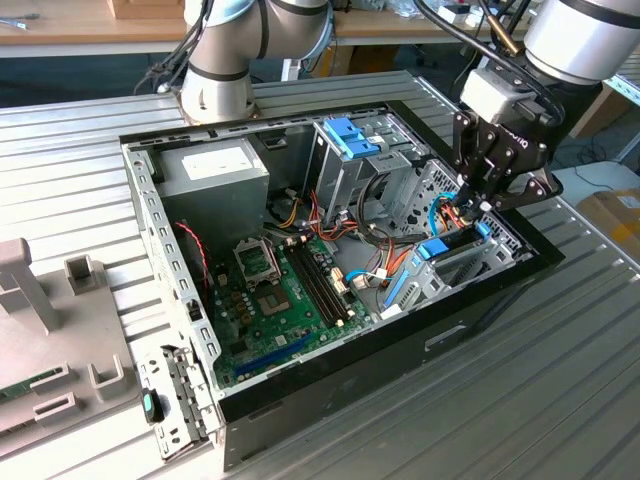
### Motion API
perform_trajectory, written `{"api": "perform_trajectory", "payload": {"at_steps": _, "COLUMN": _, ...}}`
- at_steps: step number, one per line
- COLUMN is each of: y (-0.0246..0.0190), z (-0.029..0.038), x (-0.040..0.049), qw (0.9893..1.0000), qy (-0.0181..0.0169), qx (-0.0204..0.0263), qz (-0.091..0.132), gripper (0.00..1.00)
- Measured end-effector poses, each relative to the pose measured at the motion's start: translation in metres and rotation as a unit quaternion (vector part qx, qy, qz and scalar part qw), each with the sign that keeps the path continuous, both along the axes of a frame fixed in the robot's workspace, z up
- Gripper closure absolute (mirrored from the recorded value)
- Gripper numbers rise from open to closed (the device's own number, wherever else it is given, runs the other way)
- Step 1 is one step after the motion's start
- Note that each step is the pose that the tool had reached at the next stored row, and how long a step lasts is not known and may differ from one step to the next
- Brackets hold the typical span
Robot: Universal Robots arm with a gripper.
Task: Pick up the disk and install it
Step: 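Insert the second disk wire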
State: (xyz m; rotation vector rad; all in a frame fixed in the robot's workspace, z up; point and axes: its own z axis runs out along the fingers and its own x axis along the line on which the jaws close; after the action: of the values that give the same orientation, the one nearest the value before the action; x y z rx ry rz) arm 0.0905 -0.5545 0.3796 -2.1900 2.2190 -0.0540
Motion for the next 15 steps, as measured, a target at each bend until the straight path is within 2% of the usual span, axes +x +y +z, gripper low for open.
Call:
{"api": "perform_trajectory", "payload": {"at_steps": 13, "y": 0.0000, "z": 0.0000, "x": 0.0002, "qw": 1.0000, "qy": 0.0003, "qx": -0.0002, "qz": 0.000, "gripper": 0.70}}
{"api": "perform_trajectory", "payload": {"at_steps": 15, "y": 0.0002, "z": 0.0050, "x": 0.0002, "qw": 1.0000, "qy": 0.0003, "qx": -0.0014, "qz": 0.000, "gripper": 0.70}}
